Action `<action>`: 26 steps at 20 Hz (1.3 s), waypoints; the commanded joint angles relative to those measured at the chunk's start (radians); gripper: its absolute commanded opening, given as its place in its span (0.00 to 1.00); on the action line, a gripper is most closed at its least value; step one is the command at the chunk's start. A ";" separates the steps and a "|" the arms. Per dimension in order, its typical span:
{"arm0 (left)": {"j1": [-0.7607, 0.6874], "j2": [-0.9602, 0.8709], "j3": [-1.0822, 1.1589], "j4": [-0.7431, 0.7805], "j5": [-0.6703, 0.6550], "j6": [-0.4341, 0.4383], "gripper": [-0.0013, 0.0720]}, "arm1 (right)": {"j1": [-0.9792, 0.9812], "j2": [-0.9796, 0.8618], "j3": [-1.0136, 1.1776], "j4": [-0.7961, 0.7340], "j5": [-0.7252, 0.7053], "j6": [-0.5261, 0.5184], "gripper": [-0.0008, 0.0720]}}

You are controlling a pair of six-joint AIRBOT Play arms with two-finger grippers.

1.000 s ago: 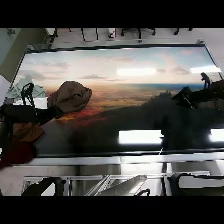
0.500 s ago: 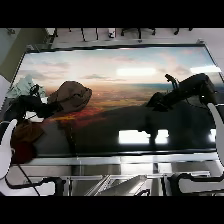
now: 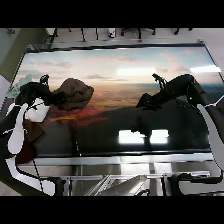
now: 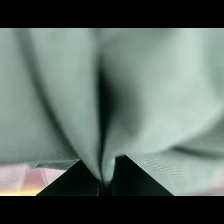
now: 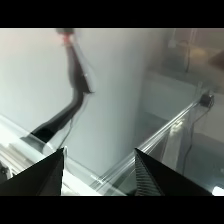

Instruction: Fold the shirts.

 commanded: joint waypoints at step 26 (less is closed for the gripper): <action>-0.126 0.539 -0.588 -0.130 0.134 0.077 0.97 | 0.554 0.428 -0.697 0.088 0.694 0.154 0.89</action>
